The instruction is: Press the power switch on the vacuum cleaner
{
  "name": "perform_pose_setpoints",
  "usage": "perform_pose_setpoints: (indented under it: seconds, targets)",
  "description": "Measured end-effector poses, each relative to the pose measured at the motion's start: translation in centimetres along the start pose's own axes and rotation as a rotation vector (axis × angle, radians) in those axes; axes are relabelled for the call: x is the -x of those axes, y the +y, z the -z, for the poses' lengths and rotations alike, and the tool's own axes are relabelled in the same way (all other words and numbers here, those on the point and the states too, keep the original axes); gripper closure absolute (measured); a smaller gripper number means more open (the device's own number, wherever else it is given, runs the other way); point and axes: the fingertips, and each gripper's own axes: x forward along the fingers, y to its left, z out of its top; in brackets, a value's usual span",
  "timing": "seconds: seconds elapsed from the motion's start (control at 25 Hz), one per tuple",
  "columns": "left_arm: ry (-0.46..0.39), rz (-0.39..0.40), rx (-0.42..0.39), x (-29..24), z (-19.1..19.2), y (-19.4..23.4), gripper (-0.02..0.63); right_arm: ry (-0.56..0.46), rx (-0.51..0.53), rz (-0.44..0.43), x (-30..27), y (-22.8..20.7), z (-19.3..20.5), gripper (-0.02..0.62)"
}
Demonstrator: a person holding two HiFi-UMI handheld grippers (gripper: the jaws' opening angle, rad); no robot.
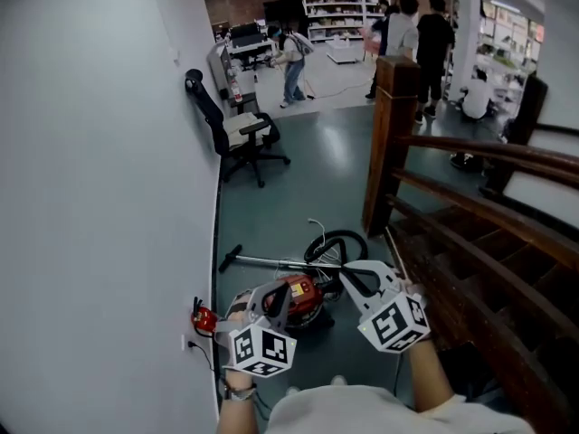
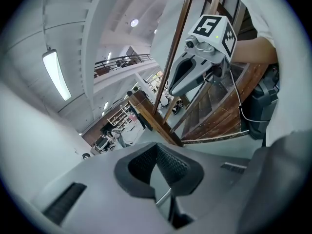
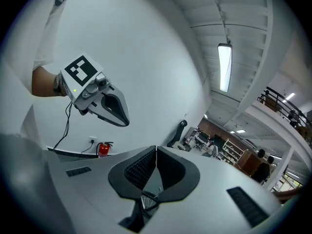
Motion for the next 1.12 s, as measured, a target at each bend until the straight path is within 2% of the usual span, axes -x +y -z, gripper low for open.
perform_pose_setpoints:
  seconds: [0.28,0.6,1.12]
  targets:
    - [0.005,-0.010,-0.019,3.0,1.7,1.6,0.604,-0.014,0.033,0.007,-0.9,1.5,-2.9,0.566]
    - [0.004,-0.026,-0.030,5.3,3.0,3.0,0.604,-0.025,0.016,0.014,-1.6,2.8,-5.0,0.566]
    - [-0.012,-0.028,-0.023,5.5,3.1,3.1,0.604,0.005,0.006,0.026,-1.7,3.5,-4.7,0.568]
